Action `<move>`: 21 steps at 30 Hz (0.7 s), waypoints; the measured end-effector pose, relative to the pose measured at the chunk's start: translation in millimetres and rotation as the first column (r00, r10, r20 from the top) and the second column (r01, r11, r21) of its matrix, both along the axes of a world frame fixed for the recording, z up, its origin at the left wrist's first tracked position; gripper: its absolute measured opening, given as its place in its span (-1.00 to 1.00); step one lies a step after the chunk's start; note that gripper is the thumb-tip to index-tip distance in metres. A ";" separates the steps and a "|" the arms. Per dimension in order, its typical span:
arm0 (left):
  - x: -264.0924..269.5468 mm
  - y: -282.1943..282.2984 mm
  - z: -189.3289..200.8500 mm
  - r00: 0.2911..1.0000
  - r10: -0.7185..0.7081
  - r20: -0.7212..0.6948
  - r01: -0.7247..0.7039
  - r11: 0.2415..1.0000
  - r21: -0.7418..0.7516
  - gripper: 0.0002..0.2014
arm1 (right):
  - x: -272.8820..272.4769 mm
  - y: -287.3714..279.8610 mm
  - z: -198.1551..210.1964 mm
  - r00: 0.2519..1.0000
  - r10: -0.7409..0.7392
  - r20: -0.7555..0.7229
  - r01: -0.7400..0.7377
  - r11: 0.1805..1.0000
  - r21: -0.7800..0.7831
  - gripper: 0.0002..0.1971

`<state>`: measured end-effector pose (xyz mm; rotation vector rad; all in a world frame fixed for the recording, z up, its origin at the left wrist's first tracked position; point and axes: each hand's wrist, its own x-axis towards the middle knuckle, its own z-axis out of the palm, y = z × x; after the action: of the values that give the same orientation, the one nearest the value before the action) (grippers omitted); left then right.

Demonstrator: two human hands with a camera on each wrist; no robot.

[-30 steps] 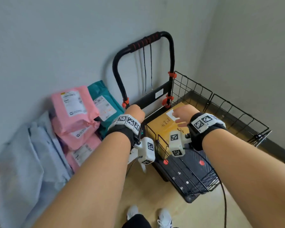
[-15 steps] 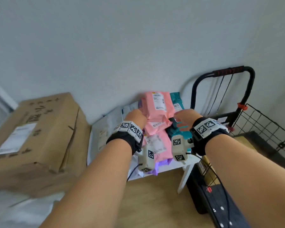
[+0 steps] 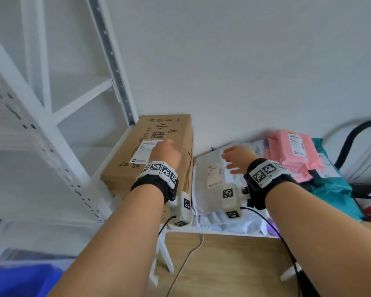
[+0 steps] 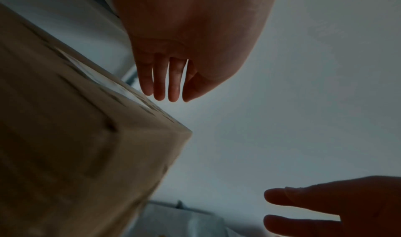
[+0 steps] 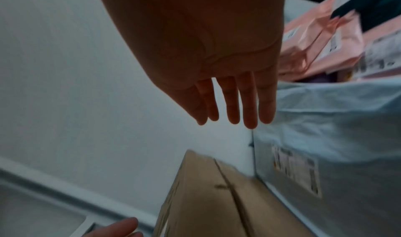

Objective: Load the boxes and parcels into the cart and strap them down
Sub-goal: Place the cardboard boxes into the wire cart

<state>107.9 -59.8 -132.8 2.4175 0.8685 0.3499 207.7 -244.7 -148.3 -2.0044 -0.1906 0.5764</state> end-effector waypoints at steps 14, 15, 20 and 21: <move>-52.2 120.1 -26.4 0.883 0.348 -0.315 -0.356 0.934 0.035 -0.51 | -36.4 127.5 -10.8 0.989 0.149 0.015 -0.145 0.979 -0.142 -0.36; -51.3 121.6 -28.1 0.877 0.351 -0.328 -0.363 0.931 0.026 -0.51 | -35.7 130.3 -11.0 0.989 0.150 0.004 -0.148 0.979 -0.143 -0.38; -42.8 127.0 -31.8 0.893 0.355 -0.277 -0.354 0.934 0.056 -0.59 | -26.6 138.8 -21.2 0.989 0.131 -0.060 -0.138 0.982 -0.130 -0.35; -42.1 128.7 -31.6 0.895 0.353 -0.273 -0.355 0.934 0.041 -0.59 | -25.8 139.1 -22.0 0.989 0.127 -0.081 -0.136 0.983 -0.120 -0.33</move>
<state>65.8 68.9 -164.4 2.3255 1.4411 0.1380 181.9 -105.6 -170.3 -2.0987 -0.2491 0.7610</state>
